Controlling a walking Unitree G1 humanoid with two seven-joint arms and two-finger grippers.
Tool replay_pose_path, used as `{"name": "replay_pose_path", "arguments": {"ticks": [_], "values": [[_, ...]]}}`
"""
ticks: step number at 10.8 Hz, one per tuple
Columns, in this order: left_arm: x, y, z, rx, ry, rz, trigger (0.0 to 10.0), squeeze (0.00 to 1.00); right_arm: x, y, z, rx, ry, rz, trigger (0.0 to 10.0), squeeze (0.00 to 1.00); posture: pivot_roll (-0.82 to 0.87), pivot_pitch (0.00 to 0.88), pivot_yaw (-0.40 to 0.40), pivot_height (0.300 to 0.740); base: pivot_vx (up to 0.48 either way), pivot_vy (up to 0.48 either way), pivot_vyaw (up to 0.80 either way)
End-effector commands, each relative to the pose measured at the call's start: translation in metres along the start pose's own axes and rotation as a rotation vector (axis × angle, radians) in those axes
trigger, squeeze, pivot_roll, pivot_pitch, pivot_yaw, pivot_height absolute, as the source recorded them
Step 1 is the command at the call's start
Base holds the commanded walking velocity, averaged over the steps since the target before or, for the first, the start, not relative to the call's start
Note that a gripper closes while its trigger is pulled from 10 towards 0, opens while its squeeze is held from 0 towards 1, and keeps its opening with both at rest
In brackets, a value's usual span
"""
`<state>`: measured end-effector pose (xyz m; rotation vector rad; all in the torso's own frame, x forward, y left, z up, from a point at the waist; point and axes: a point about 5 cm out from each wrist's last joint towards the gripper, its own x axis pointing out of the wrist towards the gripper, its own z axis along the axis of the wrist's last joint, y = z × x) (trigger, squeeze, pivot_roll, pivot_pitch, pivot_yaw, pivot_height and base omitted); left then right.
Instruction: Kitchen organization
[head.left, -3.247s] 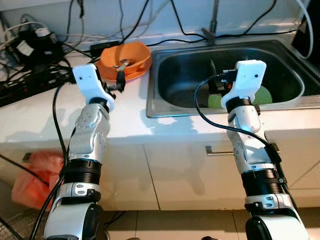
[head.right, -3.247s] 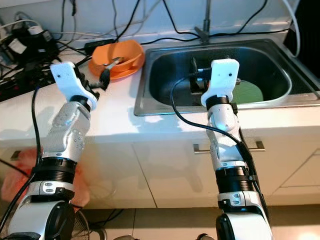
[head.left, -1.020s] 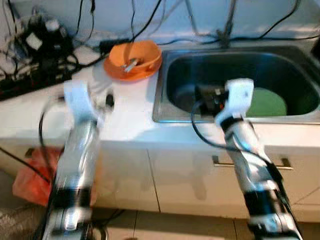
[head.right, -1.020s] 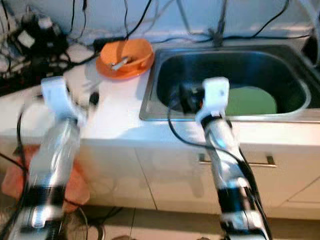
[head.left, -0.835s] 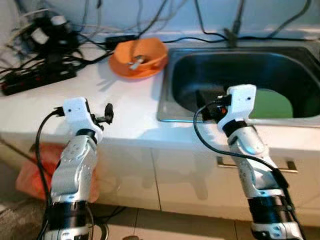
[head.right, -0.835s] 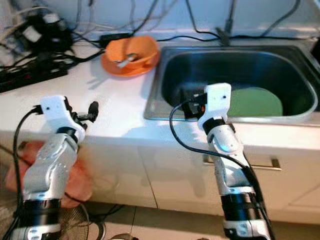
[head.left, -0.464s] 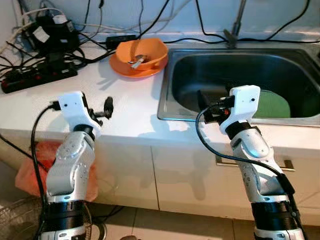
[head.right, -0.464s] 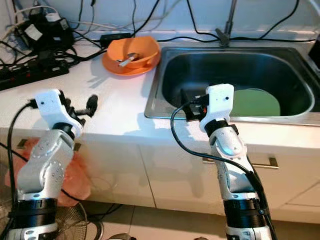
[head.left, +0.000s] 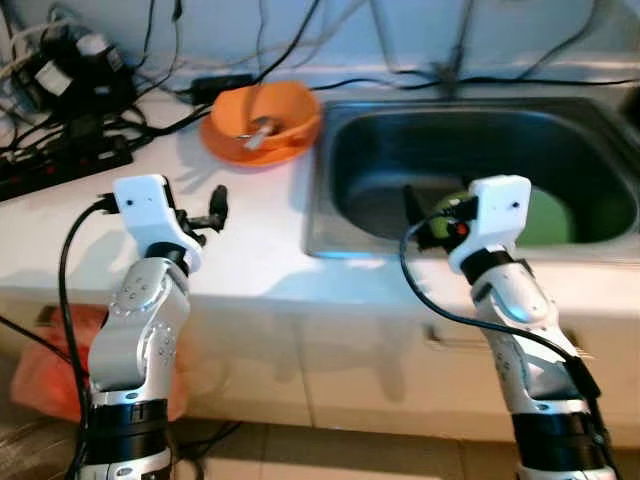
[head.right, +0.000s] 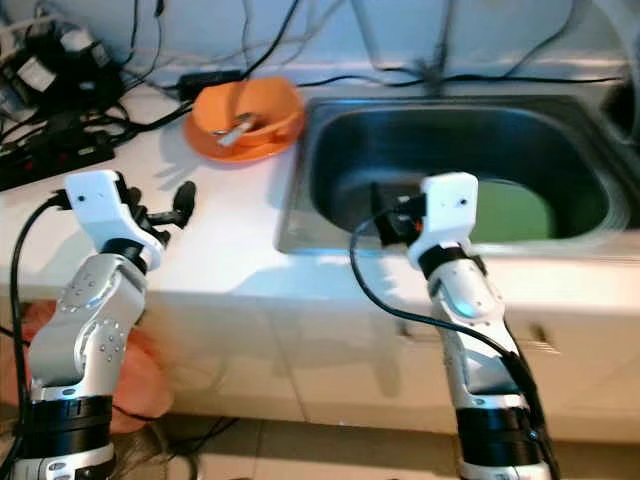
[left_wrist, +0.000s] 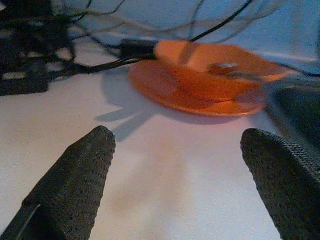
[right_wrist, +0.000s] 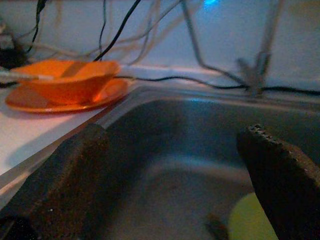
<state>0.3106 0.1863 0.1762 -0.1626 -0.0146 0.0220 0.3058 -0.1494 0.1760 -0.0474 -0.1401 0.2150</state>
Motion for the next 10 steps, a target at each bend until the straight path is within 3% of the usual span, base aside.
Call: {"name": "replay_pose_path", "arguments": {"ticks": [1, 3, 10], "values": [[0.0002, 0.0046, 0.0029, 0.001, -0.003, 0.019, 10.0, 0.0, 0.001, 0.0056, -0.0005, -0.001, 0.01, 0.021, 10.0, 0.0, 0.1, 0.064, 0.078, 0.74, 0.345, 0.315, 0.0], [0.0003, 0.0033, 0.0054, 0.001, -0.016, 0.009, 10.0, 0.0, 0.0008, 0.0066, -0.0005, -0.002, 0.009, 0.02, 10.0, 0.0, 0.1, 0.065, 0.082, 0.74, 0.326, 0.322, 0.0], [-0.0023, -0.0024, 0.0031, -0.023, -0.01, -0.013, 10.0, 0.0, -0.0009, 0.009, -0.0047, 0.006, 0.02, 0.01, 10.0, 0.0, 0.11, 0.078, 0.085, 0.74, 0.0, 0.0, 0.0]]}}
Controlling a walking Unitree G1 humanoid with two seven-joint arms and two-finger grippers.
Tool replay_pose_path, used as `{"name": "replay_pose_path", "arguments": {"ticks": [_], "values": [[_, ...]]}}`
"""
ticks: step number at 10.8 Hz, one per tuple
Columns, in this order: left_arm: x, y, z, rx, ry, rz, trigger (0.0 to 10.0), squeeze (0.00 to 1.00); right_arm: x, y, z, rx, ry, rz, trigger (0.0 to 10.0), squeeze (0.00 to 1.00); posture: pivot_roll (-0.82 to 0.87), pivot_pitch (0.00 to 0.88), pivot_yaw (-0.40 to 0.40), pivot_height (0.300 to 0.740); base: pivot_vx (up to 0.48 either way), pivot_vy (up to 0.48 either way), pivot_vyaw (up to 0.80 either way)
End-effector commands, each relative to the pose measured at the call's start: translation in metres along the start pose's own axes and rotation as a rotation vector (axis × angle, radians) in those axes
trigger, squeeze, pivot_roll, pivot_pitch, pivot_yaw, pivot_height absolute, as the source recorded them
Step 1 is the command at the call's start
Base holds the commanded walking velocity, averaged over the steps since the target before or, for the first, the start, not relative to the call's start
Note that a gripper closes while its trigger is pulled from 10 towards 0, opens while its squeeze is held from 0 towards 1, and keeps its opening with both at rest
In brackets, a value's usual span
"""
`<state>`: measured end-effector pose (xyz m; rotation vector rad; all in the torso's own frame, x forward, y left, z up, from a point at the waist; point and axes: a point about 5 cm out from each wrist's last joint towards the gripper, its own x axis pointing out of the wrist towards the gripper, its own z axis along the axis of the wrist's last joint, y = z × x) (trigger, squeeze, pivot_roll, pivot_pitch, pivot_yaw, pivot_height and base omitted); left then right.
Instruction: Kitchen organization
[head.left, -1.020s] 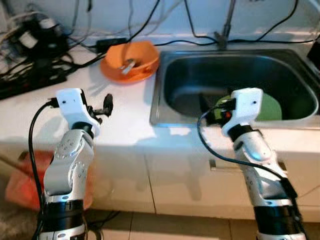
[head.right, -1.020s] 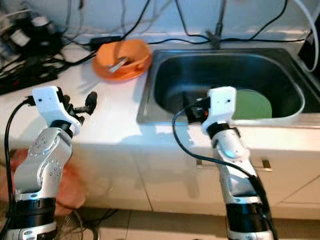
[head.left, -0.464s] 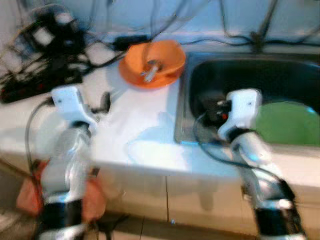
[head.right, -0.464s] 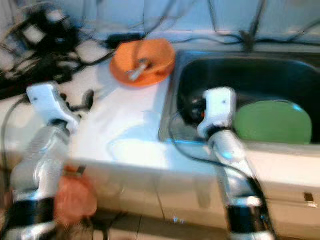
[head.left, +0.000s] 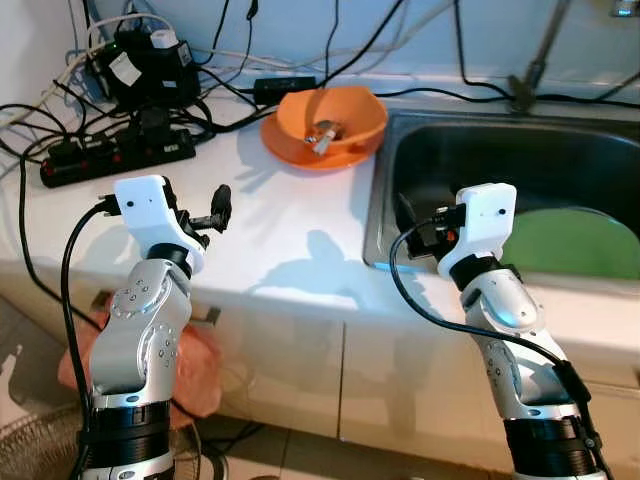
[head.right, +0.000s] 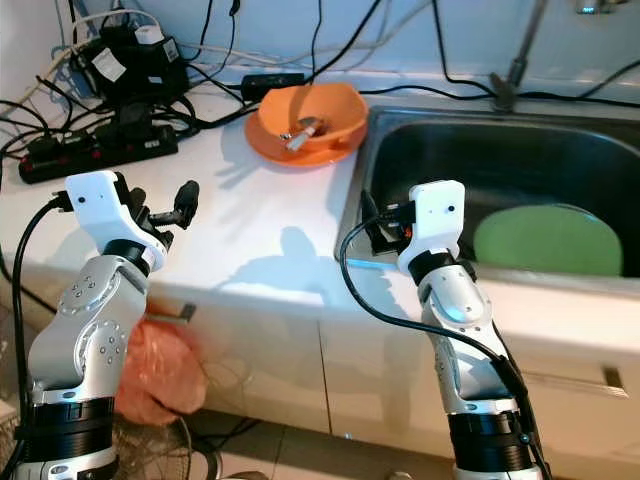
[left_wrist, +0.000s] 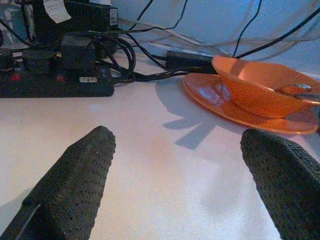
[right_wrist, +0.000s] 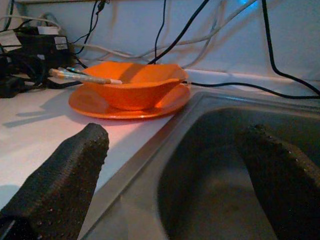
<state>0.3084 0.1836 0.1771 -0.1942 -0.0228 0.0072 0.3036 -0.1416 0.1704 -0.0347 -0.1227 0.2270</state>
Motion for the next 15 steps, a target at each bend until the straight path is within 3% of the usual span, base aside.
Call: {"name": "replay_pose_path", "arguments": {"ticks": [1, 7, 12, 15], "values": [[-0.0002, 0.0001, 0.0026, 0.007, -0.003, 0.003, 10.0, 0.0, 0.0003, 0.0008, 0.0003, -0.009, 0.004, -0.002, 10.0, 0.0, 0.11, 0.078, 0.085, 0.74, 0.0, 0.0, 0.0], [0.0012, -0.0003, 0.002, 0.0, 0.003, 0.004, 10.0, 0.0, 0.0014, -0.0007, -0.001, -0.002, 0.015, -0.02, 10.0, 0.0, 0.11, 0.081, 0.088, 0.74, 0.0, 0.0, 0.0], [0.0016, -0.0001, -0.0002, -0.004, 0.014, 0.006, 10.0, 0.0, 0.0024, -0.0013, -0.0015, -0.005, 0.017, -0.021, 10.0, 0.0, 0.11, 0.079, 0.089, 0.74, 0.0, 0.0, -0.69], [0.008, 0.0065, 0.0016, 0.009, 0.017, 0.029, 10.0, 0.0, 0.0022, -0.0008, -0.0012, -0.005, 0.014, -0.02, 10.0, 0.0, 0.11, 0.082, 0.088, 0.74, 0.0, 0.0, -0.15]]}}
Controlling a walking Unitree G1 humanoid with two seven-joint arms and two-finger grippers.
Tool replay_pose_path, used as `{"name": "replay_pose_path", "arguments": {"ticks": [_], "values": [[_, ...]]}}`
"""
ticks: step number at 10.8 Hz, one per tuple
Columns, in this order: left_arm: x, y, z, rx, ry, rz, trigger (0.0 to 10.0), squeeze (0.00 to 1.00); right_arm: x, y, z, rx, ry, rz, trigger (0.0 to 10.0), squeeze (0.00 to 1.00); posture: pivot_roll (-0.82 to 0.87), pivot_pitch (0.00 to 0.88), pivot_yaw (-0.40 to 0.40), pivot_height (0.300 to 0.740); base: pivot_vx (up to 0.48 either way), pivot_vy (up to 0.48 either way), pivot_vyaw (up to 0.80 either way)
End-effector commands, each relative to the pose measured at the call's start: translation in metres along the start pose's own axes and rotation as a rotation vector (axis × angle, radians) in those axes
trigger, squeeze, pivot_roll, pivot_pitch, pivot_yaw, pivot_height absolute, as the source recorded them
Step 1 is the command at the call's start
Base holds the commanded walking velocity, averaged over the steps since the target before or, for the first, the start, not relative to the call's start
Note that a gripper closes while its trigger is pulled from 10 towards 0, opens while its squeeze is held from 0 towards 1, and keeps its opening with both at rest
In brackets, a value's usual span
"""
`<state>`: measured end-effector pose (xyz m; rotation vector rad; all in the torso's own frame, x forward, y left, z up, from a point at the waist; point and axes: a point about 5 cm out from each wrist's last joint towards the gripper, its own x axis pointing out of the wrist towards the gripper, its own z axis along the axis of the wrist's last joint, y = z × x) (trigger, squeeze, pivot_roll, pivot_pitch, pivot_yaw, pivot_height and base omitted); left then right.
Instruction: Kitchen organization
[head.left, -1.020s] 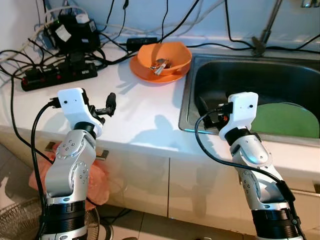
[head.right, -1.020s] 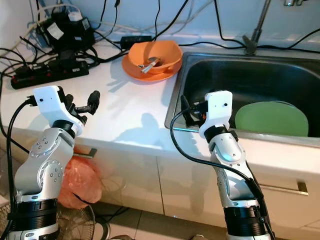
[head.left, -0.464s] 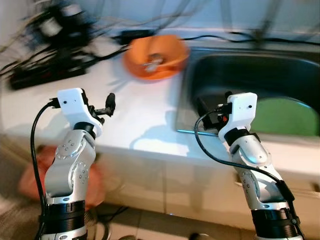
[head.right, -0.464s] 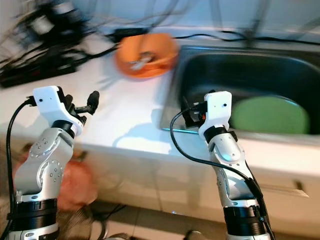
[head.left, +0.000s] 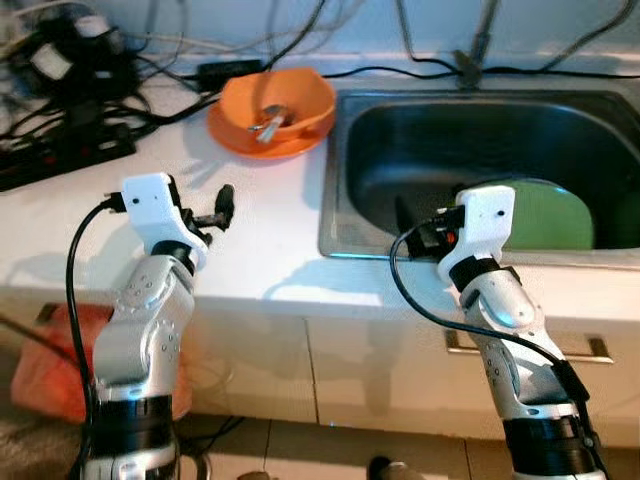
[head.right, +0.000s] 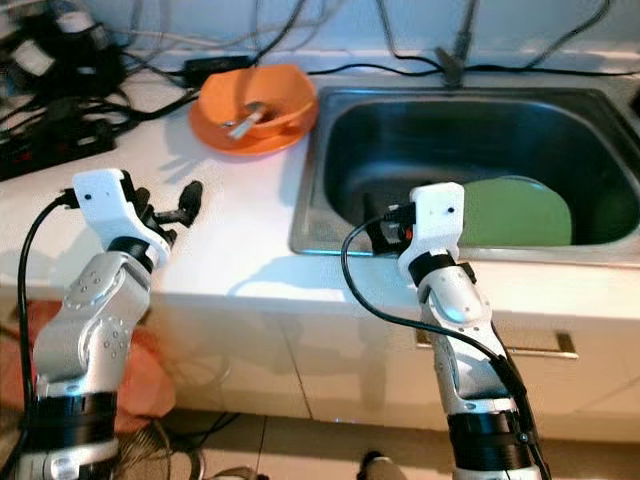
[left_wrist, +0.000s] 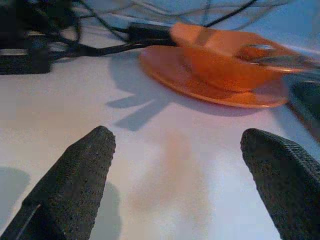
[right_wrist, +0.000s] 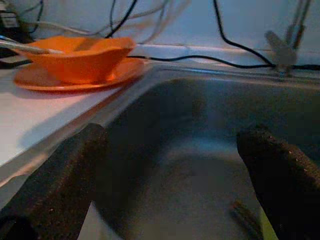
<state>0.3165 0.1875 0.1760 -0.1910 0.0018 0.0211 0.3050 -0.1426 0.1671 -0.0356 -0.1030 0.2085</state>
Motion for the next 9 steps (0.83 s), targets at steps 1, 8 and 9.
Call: {"name": "replay_pose_path", "arguments": {"ticks": [1, 8, 9], "values": [[0.006, 0.005, 0.001, -0.01, 0.022, 0.008, 10.0, 0.0, 0.001, 0.001, 0.003, -0.005, -0.008, -0.001, 10.0, 0.0, 0.11, 0.085, 0.089, 0.74, 0.0, 0.0, 0.0], [0.036, -0.006, 0.012, 0.063, 0.031, -0.129, 10.0, 0.0, -0.009, 0.006, 0.001, 0.017, -0.009, -0.023, 10.0, 0.0, 0.09, 0.137, 0.108, 0.74, 0.0, 0.0, 0.0], [0.047, -0.01, 0.008, 0.061, 0.045, -0.125, 10.0, 0.0, -0.013, 0.007, 0.001, 0.017, -0.005, -0.032, 10.0, 0.0, 0.07, 0.159, 0.113, 0.74, 0.0, 0.0, 0.0]]}}
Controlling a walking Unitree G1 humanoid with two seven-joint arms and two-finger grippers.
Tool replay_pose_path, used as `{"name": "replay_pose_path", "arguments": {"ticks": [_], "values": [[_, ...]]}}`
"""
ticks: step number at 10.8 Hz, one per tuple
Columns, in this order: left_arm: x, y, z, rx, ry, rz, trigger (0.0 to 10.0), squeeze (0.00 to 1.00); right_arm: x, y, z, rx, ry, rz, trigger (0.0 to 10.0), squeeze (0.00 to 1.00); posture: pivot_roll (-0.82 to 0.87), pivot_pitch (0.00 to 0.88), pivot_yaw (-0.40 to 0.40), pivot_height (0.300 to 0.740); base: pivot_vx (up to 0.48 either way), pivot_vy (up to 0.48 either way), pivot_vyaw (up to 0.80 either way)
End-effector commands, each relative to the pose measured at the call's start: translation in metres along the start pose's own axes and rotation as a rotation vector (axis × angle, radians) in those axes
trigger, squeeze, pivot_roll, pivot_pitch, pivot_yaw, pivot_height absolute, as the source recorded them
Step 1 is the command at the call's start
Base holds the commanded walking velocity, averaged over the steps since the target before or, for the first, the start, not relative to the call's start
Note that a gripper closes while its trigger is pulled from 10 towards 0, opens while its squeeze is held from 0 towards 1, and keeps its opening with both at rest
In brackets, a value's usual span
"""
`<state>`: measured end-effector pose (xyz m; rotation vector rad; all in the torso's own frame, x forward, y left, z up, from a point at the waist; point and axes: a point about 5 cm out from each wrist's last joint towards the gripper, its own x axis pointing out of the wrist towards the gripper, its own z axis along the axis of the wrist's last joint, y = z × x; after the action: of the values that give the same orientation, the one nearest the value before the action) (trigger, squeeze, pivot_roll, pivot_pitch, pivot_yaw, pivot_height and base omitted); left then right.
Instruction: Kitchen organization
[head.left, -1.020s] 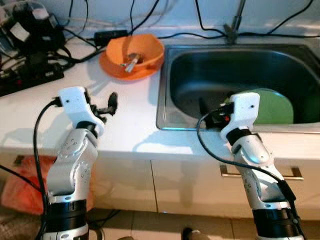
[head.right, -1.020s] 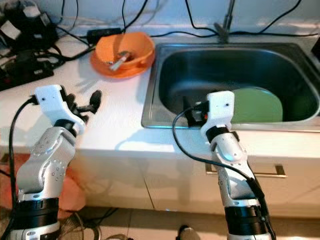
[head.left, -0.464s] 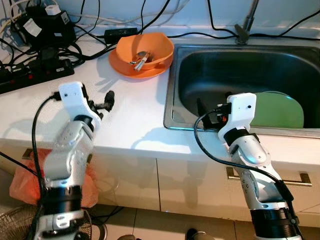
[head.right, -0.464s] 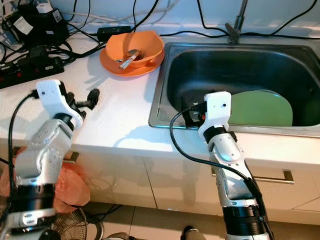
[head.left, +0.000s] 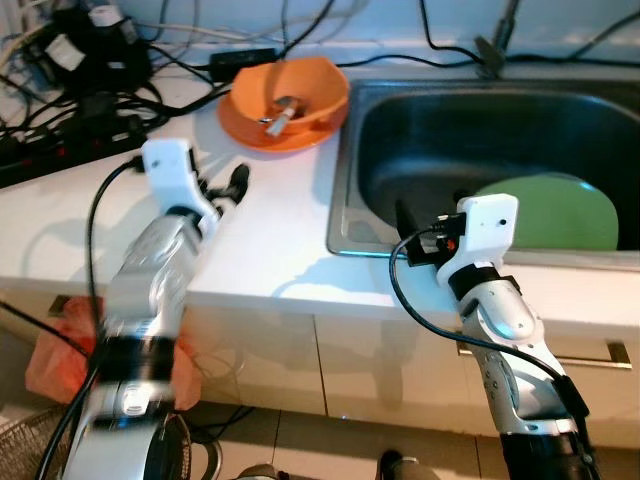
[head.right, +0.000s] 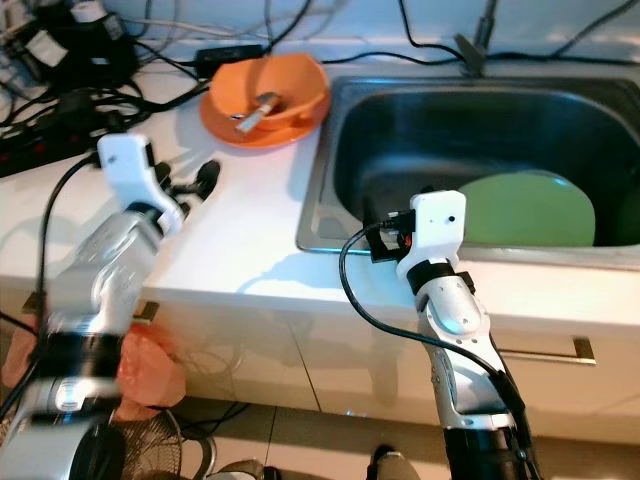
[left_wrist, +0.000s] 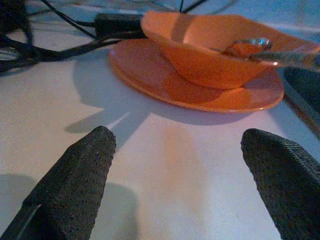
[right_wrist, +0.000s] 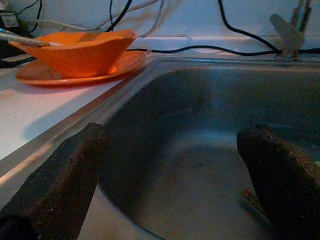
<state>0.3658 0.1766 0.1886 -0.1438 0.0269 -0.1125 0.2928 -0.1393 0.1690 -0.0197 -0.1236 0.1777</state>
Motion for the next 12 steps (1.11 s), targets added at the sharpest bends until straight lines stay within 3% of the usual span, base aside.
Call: {"name": "replay_pose_path", "arguments": {"ticks": [1, 5, 9, 12], "values": [[0.003, 0.003, -0.004, 0.016, 0.006, 0.009, 10.0, 0.0, -0.005, 0.003, -0.001, 0.006, 0.017, -0.006, 10.0, 0.0, 0.05, 0.176, 0.115, 0.74, 0.0, 0.0, 0.0], [0.023, 0.015, 0.006, 0.077, -0.019, 0.061, 10.0, 0.0, -0.016, -0.001, 0.002, -0.012, 0.037, -0.029, 10.0, 0.0, 0.0, 0.222, 0.111, 0.74, 0.0, 0.0, 0.0], [0.038, 0.014, 0.034, 0.048, -0.111, 0.088, 10.0, 0.0, -0.02, 0.004, 0.002, -0.009, 0.053, -0.031, 10.0, 0.0, 0.0, 0.234, 0.117, 0.74, 0.0, 0.0, 0.0], [0.04, 0.017, 0.032, 0.033, -0.113, 0.1, 10.0, 0.0, -0.02, 0.001, 0.004, -0.013, 0.055, -0.039, 10.0, 0.0, -0.01, 0.233, 0.117, 0.74, 0.0, 0.0, 0.0]]}}
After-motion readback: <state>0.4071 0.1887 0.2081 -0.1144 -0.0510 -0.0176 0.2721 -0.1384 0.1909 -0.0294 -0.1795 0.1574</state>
